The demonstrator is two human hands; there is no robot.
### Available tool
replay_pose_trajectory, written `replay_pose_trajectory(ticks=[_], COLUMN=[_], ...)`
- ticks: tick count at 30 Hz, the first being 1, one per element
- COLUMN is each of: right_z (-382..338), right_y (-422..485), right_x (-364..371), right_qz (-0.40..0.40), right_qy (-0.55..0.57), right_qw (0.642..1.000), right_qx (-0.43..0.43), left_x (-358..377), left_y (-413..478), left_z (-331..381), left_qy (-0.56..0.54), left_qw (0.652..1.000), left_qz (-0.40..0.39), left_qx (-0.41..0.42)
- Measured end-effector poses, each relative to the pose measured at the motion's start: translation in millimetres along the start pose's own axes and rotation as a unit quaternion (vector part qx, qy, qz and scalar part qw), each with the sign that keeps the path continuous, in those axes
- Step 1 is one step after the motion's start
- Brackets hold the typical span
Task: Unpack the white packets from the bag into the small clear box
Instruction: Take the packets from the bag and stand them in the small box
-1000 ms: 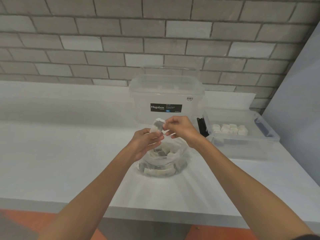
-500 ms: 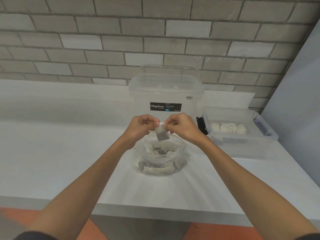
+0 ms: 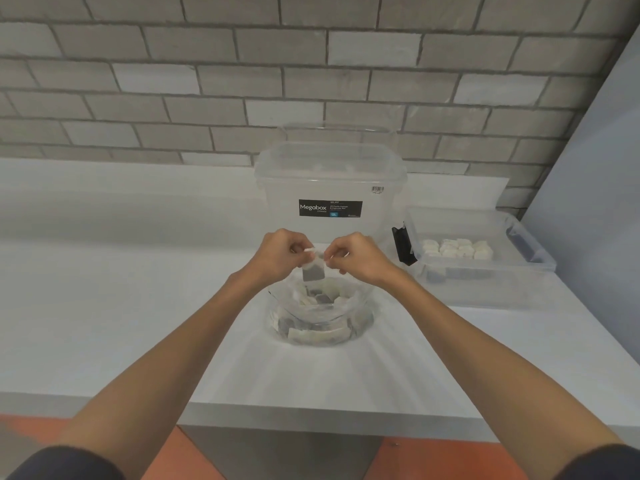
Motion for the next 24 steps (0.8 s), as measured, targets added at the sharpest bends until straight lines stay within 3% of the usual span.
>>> replay_pose_trajectory(ticks=[10,17,24], right_z=[11.2,8.1,7.6], right_y=[1.6,2.5,8.3], right_x=[54.2,50.1,20.5], right_qz=[-0.169,-0.151,-0.1], right_qy=[-0.292,-0.278,-0.179], right_qw=[0.94,0.947,0.978], right_qx=[-0.056,-0.053,-0.034], left_x=[-2.1,-5.6,-12.7], left_y=[-4.7,-8.5,-1.2], left_z=[-20.8,-23.6,-21.5], left_qy=[0.04,0.023,0.02], left_qw=[0.999,1.0,0.999], left_qz=[0.015,0.014,0.025], left_qx=[-0.01,-0.015,-0.008])
Point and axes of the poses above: each hand's wrist, its own y-axis towards the middle knuckle, its own x-axis out of the palm, z = x × y, the point moved 1 cm from there along y, towards the middle knuckle, and after that the axes turned 9 degrees about z, right-handed, at the moved point
